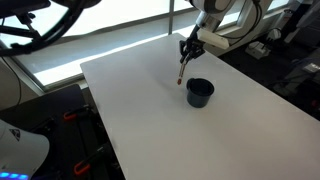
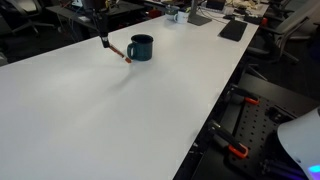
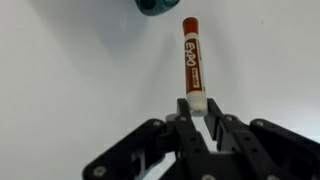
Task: Remove the marker from the cup
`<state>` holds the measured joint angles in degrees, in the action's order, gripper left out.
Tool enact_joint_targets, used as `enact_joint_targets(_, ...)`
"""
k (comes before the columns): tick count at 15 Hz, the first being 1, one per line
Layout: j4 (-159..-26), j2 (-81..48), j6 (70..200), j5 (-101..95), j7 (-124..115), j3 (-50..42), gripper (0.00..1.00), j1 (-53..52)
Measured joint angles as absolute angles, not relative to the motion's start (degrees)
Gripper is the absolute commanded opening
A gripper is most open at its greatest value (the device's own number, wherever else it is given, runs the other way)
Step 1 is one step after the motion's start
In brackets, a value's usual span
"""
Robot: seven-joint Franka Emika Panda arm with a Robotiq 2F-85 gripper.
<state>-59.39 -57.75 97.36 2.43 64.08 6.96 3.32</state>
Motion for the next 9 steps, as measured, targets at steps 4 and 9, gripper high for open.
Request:
enact_joint_targets(4,-53.25,-62.47,93.4,1.33,65.01,6.95,0.43,2.79)
enact_joint_targets(9,-46.89,-66.23,88.72,0.48,65.34,6.95,0.74,2.32)
